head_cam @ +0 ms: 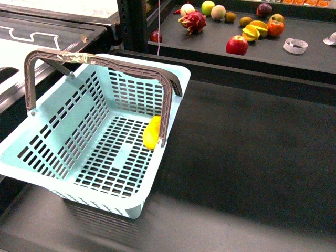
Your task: Pick mango with right arm and hold basket with left
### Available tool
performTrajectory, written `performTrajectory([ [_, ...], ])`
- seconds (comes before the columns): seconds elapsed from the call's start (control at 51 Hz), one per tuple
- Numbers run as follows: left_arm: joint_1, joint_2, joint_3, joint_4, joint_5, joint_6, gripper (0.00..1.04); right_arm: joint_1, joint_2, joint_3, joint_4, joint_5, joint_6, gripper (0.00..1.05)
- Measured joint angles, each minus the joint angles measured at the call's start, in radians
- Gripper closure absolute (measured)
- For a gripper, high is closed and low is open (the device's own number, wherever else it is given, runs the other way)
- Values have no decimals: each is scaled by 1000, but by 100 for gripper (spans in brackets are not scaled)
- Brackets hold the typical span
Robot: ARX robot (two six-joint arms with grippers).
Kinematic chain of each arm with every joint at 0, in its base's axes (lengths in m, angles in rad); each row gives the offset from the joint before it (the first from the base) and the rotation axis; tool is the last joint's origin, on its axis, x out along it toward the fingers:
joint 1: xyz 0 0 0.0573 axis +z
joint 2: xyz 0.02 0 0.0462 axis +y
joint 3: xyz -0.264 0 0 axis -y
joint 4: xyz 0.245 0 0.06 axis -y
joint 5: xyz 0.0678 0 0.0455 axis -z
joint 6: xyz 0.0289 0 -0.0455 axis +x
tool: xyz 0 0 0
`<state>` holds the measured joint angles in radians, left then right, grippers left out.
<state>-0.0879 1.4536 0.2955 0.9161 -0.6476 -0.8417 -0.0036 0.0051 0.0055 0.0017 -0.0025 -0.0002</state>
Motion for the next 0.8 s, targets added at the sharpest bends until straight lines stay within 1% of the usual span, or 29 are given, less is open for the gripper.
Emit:
performTrajectory([
  [0.059,0,0,0,0,0,5,8,0,0,0,0,0,0,8],
  [0.078,7,4,-4,14,32,34,9,0,0,0,0,0,0,8],
  [0.118,46,29,-42,154,227,154,17,0,0,0,0,0,0,8],
  [0.137,59,37,-61,213,307,217,20,0,0,0,0,0,0,8],
  [0.157,66,39,-76,252,350,251,23,0,0,0,0,0,0,8],
  [0.196,81,22,-116,334,532,448,33,0,-1,0,0,1,0,8],
  [0.216,82,-3,-129,339,593,536,39,0,-1,0,0,0,0,8],
  [0.255,82,-60,-154,325,646,665,49,0,-1,0,0,0,0,8],
  [0.294,82,-97,-171,305,648,717,57,0,-1,0,0,0,0,8],
  [0.392,85,-189,-205,241,647,784,75,0,-1,0,0,0,0,8],
  [0.451,85,-275,-207,138,647,801,85,0,-1,0,0,0,0,8],
  [0.549,85,-406,-222,44,648,817,103,0,-1,0,0,0,0,8],
  [0.804,86,-629,-268,-130,648,826,103,0,-1,0,0,0,0,8],
])
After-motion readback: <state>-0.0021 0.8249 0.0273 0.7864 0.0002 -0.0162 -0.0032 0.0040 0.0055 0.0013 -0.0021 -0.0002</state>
